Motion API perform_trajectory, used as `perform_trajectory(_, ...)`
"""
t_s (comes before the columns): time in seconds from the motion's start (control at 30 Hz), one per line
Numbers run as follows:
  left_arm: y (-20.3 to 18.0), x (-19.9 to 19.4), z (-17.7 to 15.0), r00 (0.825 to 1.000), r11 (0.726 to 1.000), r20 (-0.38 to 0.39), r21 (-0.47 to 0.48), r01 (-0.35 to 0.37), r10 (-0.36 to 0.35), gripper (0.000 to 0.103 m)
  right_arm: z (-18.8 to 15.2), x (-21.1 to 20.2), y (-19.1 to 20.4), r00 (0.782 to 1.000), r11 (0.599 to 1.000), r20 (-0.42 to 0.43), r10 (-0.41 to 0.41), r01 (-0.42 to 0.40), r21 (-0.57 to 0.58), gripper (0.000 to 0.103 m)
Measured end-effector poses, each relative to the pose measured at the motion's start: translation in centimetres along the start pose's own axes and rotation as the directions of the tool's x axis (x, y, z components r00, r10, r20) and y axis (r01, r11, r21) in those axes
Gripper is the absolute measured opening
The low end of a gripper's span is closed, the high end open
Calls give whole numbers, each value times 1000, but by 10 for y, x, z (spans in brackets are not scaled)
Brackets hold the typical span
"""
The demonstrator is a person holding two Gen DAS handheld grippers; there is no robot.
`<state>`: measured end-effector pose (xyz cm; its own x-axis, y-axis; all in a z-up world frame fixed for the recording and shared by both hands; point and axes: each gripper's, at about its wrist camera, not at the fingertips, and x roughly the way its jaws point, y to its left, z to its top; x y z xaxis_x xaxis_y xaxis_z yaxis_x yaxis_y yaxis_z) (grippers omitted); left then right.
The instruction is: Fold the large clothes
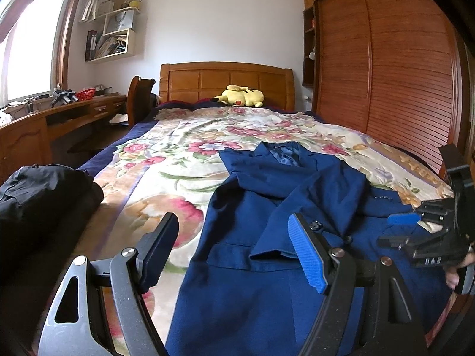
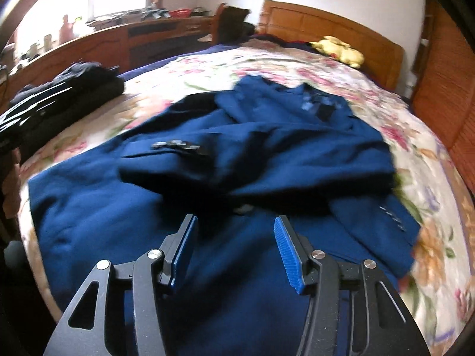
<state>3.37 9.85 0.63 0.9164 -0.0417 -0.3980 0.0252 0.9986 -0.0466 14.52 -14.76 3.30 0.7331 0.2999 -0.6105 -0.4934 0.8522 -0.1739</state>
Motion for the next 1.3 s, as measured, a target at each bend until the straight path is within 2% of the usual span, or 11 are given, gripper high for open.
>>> perform_trajectory(0.17, -8, 7, -1, 1000, 1000, -18, 5, 17, -16, 77, -12, 1, -24, 996, 995, 3, -86, 86, 47, 55)
perform_trajectory(0.37, -19, 25, -3, 997, 999, -65, 15, 46, -45, 77, -27, 18, -33, 986, 985, -18, -166, 167, 39, 55)
perform_trajectory(0.6, -30, 52, -10, 987, 998, -156, 45, 43, -35, 77, -34, 19, -41, 990, 987, -10, -142, 142, 79, 55)
perform_trajectory(0.73, -35, 71, -19, 967, 997, -252, 64, 40, -23, 77, -41, 26, -41, 991, 988, -11, -136, 137, 76, 55)
perform_trajectory(0.93, -43, 86, -31, 939, 994, -342, 98, 51, -14, 77, -46, 31, -46, 992, 989, -7, -126, 126, 82, 55)
perform_trajectory(1.03, -47, 90, -35, 931, 991, -366, 121, 50, -2, 77, -48, 31, -50, 994, 989, -3, -112, 112, 100, 55)
perform_trajectory(1.23, -54, 93, -39, 918, 987, -396, 138, 88, -27, 47, -50, 31, -54, 996, 988, -1, -91, 91, 125, 55)
perform_trajectory(1.3, -56, 96, -40, 907, 983, -420, 145, 112, -42, 37, -50, 31, -54, 996, 988, 1, -88, 88, 126, 55)
